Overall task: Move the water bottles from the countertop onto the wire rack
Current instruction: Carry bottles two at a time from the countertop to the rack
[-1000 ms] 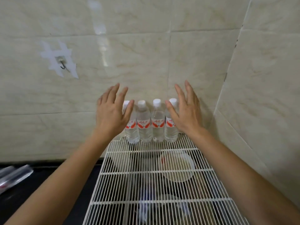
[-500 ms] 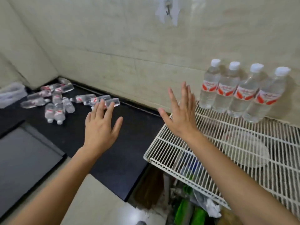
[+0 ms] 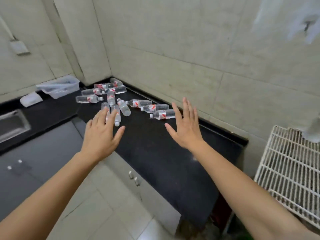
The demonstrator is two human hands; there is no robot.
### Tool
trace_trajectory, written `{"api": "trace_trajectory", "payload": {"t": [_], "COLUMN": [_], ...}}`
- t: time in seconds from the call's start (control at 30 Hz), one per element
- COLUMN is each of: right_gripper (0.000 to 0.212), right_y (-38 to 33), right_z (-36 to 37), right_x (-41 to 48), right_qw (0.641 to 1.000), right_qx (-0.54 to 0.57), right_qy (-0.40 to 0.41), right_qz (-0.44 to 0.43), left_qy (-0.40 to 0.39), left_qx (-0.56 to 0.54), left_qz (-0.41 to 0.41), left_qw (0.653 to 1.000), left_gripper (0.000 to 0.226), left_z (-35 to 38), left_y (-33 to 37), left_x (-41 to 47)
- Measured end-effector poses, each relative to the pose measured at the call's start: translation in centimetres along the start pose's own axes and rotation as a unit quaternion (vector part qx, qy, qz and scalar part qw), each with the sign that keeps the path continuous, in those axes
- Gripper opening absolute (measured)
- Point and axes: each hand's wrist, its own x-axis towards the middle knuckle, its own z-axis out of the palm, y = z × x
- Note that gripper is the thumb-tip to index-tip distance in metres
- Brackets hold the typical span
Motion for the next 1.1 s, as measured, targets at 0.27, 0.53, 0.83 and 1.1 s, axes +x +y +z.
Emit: {"api": "trace_trajectory", "payload": {"t": [0.27,0.53,0.83,1.1], "right_gripper": [0.083,0.081,0.082,0.087], "right_y": [-10.4,-13.7,-15.0,-15.8], "right_z": [7.9,18.6,30.0,37.5], "right_x": [7.0,18.2,30.3,33.9], "right_qw": [0.997,0.994,0.967,0.92], "right_qx": [0.019,0.046,0.111,0.127], "right_qy": [-0.075,-0.102,-0.227,-0.359], "right_qz": [-0.018,-0.015,0.039,0.093], "left_qy": [-0.037,-0.08,-0.21,-0.33], "left_qx": [-0.013,-0.015,0.024,0.083], "left_qz": [-0.064,-0.069,-0.059,0.022], "left_qw": [0.997,0.994,0.976,0.94], "left_gripper": [0.069,0.071,0.075,0.076], "left_z": [1.8,9.9,18.9,26.5], "left_y": [-13.7,-21.6,-28.5,-32.9], "left_x": [4.5,14.0,26.8,33.9]}}
